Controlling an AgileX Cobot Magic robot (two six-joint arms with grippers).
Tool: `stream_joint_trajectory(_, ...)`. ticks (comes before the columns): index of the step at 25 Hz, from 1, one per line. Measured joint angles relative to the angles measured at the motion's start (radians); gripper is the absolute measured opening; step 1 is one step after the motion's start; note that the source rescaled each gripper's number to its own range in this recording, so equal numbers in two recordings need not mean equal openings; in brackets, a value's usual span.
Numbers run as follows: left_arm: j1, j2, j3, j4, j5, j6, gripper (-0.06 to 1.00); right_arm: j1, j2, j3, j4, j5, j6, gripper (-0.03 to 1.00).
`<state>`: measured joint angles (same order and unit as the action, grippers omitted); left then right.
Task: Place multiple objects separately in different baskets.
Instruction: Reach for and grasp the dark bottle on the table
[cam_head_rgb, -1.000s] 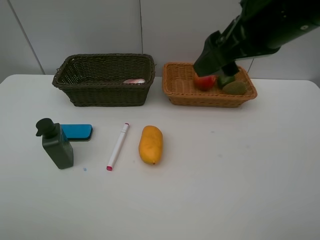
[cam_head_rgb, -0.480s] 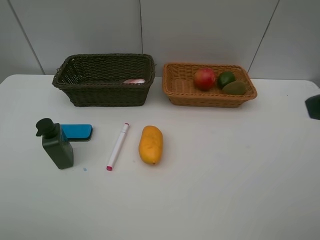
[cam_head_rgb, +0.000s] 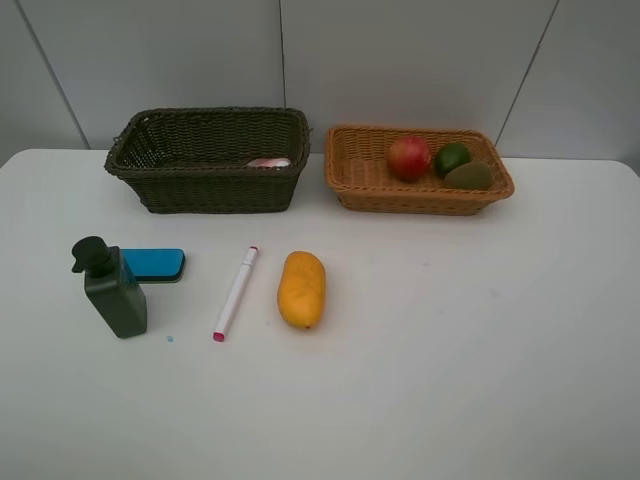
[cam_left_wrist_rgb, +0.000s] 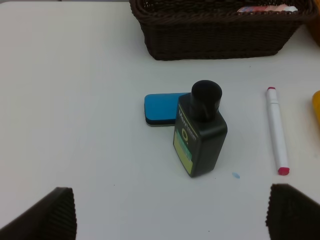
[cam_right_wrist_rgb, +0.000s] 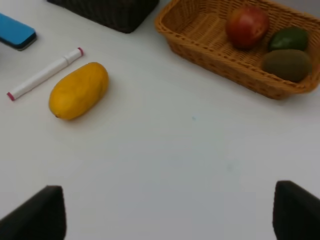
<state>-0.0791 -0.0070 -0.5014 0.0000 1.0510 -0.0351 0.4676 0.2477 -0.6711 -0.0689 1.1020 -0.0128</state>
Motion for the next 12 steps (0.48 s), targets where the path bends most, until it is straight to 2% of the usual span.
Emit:
stream_joint_trajectory(6, 0.0, 0.0, 0.0, 0.0, 0.0, 0.0, 1.0, -0.18, -0.093, 0.071, 0.021, -0.023, -0.004, 1.0)
stream_joint_trajectory(12, 0.0, 0.0, 0.0, 0.0, 0.0, 0.0, 1.0, -0.296, -0.212, 0.132, 0.021, -0.049, -0.004, 1.0)
